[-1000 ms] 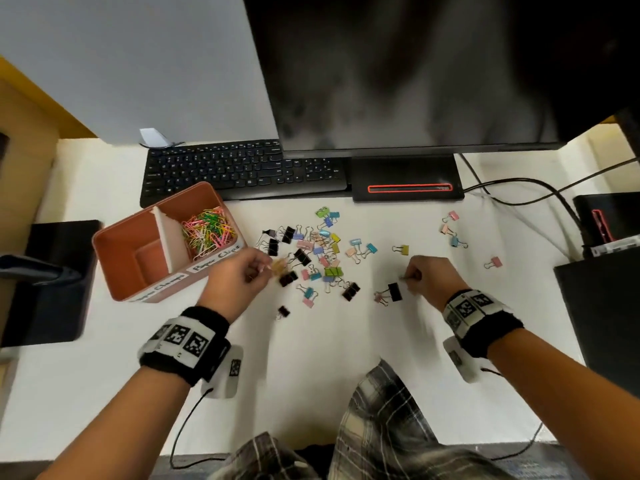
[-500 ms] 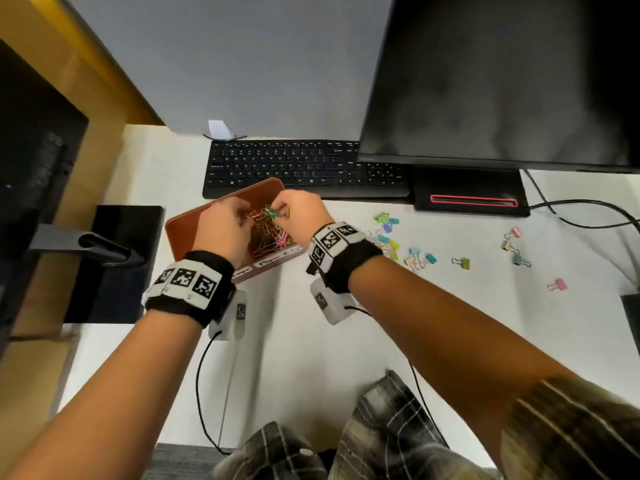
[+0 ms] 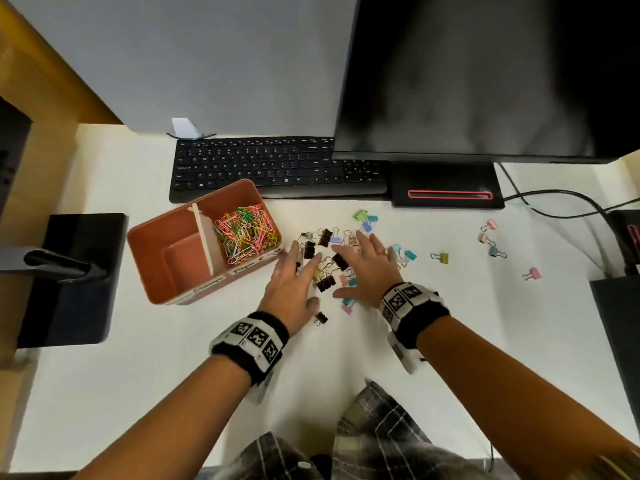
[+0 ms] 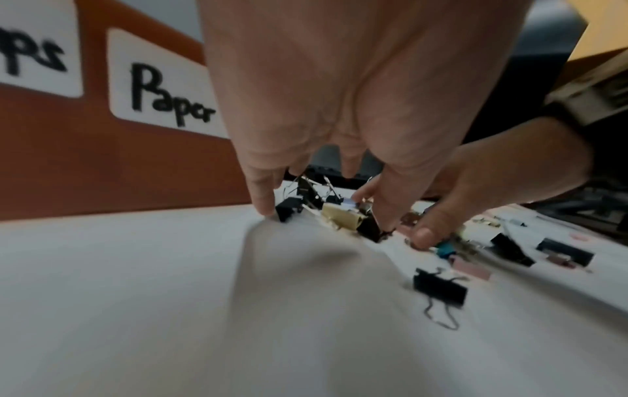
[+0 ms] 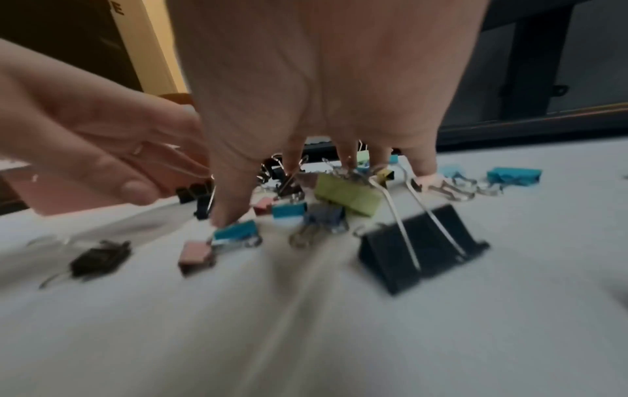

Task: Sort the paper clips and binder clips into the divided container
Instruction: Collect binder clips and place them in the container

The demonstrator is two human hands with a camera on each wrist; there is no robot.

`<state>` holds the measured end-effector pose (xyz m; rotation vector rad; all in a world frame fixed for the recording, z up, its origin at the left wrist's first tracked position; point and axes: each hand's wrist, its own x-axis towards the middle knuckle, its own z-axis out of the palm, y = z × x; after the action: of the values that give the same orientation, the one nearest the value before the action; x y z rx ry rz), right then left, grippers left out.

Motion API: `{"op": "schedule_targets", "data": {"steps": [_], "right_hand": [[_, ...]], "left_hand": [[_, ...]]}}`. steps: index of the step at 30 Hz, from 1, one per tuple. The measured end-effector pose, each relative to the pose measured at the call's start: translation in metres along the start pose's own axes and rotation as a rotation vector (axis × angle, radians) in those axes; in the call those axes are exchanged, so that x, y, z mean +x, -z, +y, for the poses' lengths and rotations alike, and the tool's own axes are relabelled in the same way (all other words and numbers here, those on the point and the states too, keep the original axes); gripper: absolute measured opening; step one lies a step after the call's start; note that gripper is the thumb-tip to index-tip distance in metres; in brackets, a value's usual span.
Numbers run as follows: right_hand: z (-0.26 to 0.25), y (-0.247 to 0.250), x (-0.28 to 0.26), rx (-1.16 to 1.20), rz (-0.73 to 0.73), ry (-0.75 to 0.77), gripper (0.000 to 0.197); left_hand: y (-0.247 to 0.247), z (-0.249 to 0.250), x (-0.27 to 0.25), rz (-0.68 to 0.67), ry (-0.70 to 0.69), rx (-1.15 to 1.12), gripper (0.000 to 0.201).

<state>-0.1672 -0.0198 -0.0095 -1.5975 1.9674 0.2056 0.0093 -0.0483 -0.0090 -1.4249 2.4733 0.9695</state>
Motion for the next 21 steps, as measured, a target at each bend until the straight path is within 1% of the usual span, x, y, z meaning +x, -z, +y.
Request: {"op": "schedule_targets", "data": {"steps": [2,4,6,8,11,14,18,21], "right_hand": [[0.006,-0.002,-0.007,0.066,0.043,0.014,0.073],[0.014,-0.002,-0.011,0.171,0.093,0.033,0.058],[0.023,-0.002,-0.012,0.237,0.106,0.045,0.046],[0.029,0.0,-0.01,0.308,0.121,0.047,0.038],[0.036,0.003,-0.009,0.441,0.185,0.081,0.026],[0.043,0.006,-0.01,0.519,0.231,0.073,0.013],[0.052,0.011,-0.019,0.696,0.233,-0.025,0.008],[0.062,0.015,-0.025,0.7,0.284,-0.005,0.008]], "left_hand": [[-0.006,-0.001,0.011,-0.004,0.011,0.093,0.071],[-0.012,-0.005,0.019,0.028,0.008,0.152,0.062],[-0.017,-0.008,0.022,0.074,-0.013,0.108,0.053],[-0.019,-0.009,0.022,0.089,-0.027,0.025,0.046],[-0.018,-0.01,0.023,0.093,-0.014,-0.091,0.044],[-0.015,-0.009,0.024,0.083,0.03,-0.109,0.042],[-0.016,-0.009,0.021,0.112,0.047,-0.155,0.038],[-0.014,-0.007,0.016,0.137,0.069,-0.23,0.038]]}}
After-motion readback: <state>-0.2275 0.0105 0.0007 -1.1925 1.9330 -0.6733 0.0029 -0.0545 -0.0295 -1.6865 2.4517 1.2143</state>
